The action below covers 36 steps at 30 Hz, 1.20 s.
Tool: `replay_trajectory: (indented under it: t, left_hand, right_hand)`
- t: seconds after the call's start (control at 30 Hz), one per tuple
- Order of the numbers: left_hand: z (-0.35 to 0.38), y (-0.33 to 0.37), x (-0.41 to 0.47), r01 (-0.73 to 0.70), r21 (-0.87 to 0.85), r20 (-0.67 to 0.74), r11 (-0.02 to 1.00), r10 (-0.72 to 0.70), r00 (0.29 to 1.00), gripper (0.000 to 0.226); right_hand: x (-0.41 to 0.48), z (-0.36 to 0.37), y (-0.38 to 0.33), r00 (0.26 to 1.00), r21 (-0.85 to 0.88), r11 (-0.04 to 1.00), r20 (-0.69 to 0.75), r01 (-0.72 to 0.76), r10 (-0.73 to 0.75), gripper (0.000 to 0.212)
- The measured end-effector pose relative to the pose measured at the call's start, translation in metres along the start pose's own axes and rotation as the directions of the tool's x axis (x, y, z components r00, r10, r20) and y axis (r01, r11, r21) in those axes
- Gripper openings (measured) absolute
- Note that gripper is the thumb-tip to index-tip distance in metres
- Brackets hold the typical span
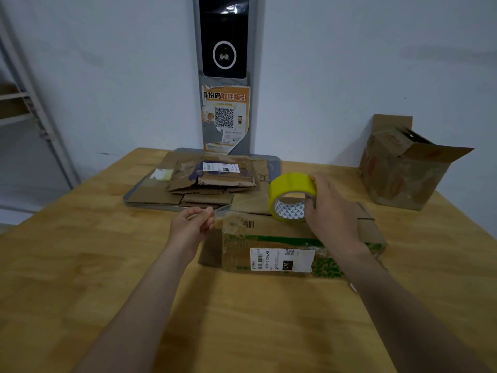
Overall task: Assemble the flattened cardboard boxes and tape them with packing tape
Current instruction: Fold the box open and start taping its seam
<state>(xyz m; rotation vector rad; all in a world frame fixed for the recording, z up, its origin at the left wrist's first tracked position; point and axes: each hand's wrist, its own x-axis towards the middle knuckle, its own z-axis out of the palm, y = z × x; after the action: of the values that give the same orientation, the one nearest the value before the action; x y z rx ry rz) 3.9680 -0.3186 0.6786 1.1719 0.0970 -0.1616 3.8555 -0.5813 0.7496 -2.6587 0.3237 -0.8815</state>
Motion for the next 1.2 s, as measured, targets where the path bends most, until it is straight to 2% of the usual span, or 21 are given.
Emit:
replay_trajectory:
  t: [0.13, 0.27, 0.43, 0.53, 0.6, 0.73, 0.77, 0.83, 0.9, 0.97, 1.0, 1.03, 1.1, 1.13, 1.2]
  left_hand:
    - [0.01, -0.012, 0.001, -0.054, 0.072, -0.068, 0.996, 0.059, 0.996, 0.014]
    - [0.022, -0.022, 0.0, -0.104, 0.335, -0.166, 0.936, 0.167, 0.972, 0.013]
    - [0.031, -0.032, -0.007, -0.276, 0.62, -0.031, 0.735, 0.374, 0.927, 0.017]
    - [0.03, -0.03, -0.008, -0.337, 0.753, 0.089, 0.566, 0.42, 0.903, 0.017]
    - [0.025, -0.029, -0.007, -0.341, 0.826, 0.157, 0.449, 0.397, 0.904, 0.009]
    - [0.011, -0.034, -0.01, -0.207, 0.898, 0.171, 0.388, 0.127, 0.977, 0.024]
    - [0.008, -0.033, -0.011, -0.186, 0.92, 0.155, 0.346, 0.116, 0.981, 0.026]
    - [0.009, -0.022, -0.013, -0.159, 0.916, 0.083, 0.369, 0.214, 0.973, 0.027]
    - [0.016, -0.002, -0.014, -0.186, 0.808, 0.025, 0.559, 0.283, 0.959, 0.027]
    - [0.029, 0.018, -0.022, -0.168, 0.61, 0.042, 0.774, 0.18, 0.983, 0.036]
    - [0.036, 0.024, -0.029, -0.144, 0.595, 0.09, 0.791, 0.112, 0.99, 0.041]
    - [0.042, 0.024, -0.034, -0.172, 0.667, 0.169, 0.725, 0.077, 0.983, 0.042]
    - [0.05, 0.013, -0.041, -0.251, 0.805, 0.271, 0.537, 0.043, 0.962, 0.025]
    - [0.052, 0.008, -0.043, -0.269, 0.828, 0.289, 0.491, 0.037, 0.957, 0.02]
    - [0.05, 0.004, -0.045, -0.287, 0.827, 0.309, 0.484, 0.035, 0.95, 0.032]
  right_hand:
    - [-0.003, 0.002, 0.0, 1.0, 0.022, 1.0, 0.002, -0.009, 0.009, 0.036]
    - [-0.003, 0.005, 0.001, 1.0, 0.025, 1.0, -0.01, -0.01, 0.011, 0.037]
    - [-0.003, 0.009, 0.003, 1.0, 0.029, 1.0, -0.023, -0.011, 0.011, 0.04]
    - [-0.003, 0.012, 0.005, 0.999, 0.026, 0.999, -0.043, -0.019, 0.02, 0.038]
    - [-0.003, 0.013, 0.006, 0.999, 0.025, 0.999, -0.048, -0.022, 0.023, 0.037]
    - [-0.004, 0.011, 0.005, 0.999, 0.02, 1.0, -0.038, -0.021, 0.021, 0.036]
    - [-0.004, 0.011, 0.005, 0.999, 0.018, 1.0, -0.04, -0.018, 0.019, 0.036]
    - [-0.006, 0.01, 0.005, 0.999, 0.014, 1.0, -0.041, -0.009, 0.01, 0.035]
    - [-0.007, 0.01, 0.005, 0.999, 0.018, 1.0, -0.033, -0.005, 0.005, 0.036]
    - [-0.007, 0.01, 0.006, 1.0, 0.018, 1.0, -0.03, 0.001, -0.001, 0.037]
    - [-0.007, 0.01, 0.007, 1.0, 0.012, 1.0, -0.031, 0.001, -0.001, 0.038]
    - [-0.007, 0.01, 0.008, 1.0, 0.004, 1.0, -0.029, -0.001, 0.001, 0.039]
    - [-0.007, 0.01, 0.009, 1.0, -0.001, 1.0, -0.024, -0.002, 0.002, 0.04]
    - [-0.007, 0.011, 0.009, 1.0, 0.002, 1.0, -0.024, -0.001, 0.001, 0.04]
    - [-0.007, 0.011, 0.009, 1.0, 0.012, 1.0, -0.025, 0.005, -0.005, 0.04]
